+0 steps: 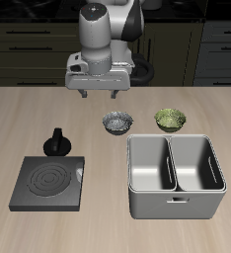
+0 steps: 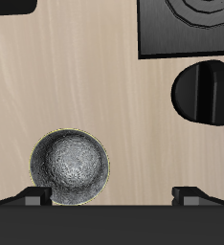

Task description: Place the black bowl on the flat stove and turn on the flat stove

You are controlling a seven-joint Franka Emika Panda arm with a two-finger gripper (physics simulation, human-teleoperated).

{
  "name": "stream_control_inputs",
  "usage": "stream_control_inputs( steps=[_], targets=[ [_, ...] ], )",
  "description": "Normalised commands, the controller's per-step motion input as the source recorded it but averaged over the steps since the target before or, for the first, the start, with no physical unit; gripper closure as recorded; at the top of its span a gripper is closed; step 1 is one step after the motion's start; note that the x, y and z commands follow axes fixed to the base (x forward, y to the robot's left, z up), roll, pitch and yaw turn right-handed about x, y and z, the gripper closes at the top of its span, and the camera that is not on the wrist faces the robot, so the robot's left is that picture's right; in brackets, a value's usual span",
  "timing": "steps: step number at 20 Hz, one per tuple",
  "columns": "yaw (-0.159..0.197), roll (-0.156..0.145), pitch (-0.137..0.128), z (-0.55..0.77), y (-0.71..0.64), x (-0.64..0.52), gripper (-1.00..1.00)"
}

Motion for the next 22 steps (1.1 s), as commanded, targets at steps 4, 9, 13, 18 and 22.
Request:
stream_control_inputs(
  steps=[4,9,13,18,22],
  targets=[
    [-0.085,0.010,0.023,-0.34,-0.06,-0.10,-1.00],
    [-0.028,-0.004,0.000,-0.19,0.03,-0.15,-1.00],
    [-0.024,-0.001,0.009,-0.17,-0.03,-0.15,-1.00],
    [-0.009,0.006,0.014,-0.19,-0.03,-0.13,-1.00],
    [-0.016,0.014,0.032,-0.26,0.08,-0.06,-1.00]
  ],
)
